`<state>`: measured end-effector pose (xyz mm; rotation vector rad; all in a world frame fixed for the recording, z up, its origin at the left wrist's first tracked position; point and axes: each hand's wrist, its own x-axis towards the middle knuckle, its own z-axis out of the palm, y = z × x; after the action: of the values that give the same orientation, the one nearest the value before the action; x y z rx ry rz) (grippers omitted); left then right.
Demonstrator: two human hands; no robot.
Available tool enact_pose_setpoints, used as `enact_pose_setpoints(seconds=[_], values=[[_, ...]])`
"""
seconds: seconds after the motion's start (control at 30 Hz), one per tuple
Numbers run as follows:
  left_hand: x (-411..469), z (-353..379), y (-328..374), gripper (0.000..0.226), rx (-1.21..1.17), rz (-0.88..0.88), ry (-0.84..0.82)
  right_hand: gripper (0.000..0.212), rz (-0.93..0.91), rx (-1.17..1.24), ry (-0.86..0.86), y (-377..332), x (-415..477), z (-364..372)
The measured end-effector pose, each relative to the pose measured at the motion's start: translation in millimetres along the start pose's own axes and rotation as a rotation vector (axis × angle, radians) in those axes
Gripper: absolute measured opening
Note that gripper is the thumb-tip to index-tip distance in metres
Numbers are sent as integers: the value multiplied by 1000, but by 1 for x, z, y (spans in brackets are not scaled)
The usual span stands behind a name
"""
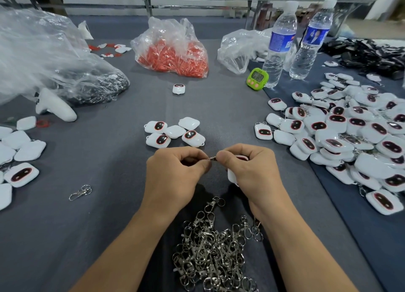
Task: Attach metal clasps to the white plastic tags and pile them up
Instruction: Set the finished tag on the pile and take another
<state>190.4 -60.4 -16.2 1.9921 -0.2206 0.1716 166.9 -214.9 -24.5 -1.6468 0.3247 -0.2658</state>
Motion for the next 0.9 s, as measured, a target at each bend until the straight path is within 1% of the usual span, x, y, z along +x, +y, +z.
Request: enact_pose_setpoints(seconds=[0.13,0.2,0.3,0.37,0.4,0.5,0.63,0.8,0.9], values=[[3,-1,0,16,-146,-29,-1,10,-31,-36,48,0,0,-3],[3,-1,1,15,-163,-39,-2,9,-43,-55,67,-1,0,-4],[0,-4,4,21,6,80,80,17,-105,-154,102,-3,-3,-2],[-1,-5,6,24,108,143,112,17,-162,-201,75,-5,-5,1],[-2,-5,7,26,120,147,106,16,-194,-212,47,-6,-7,2],[-2,-4,4,31,53,90,67,15,-233,-263,-1,-8,-11,3],[-1,-2,3,34,-8,52,43,16,-225,-304,8,-10,-11,1],[1,-1,2,25,-88,6,-12,19,-238,-358,29,-12,-11,0],[2,0,1,20,-125,-11,-33,20,-249,-349,51,-12,-11,1]])
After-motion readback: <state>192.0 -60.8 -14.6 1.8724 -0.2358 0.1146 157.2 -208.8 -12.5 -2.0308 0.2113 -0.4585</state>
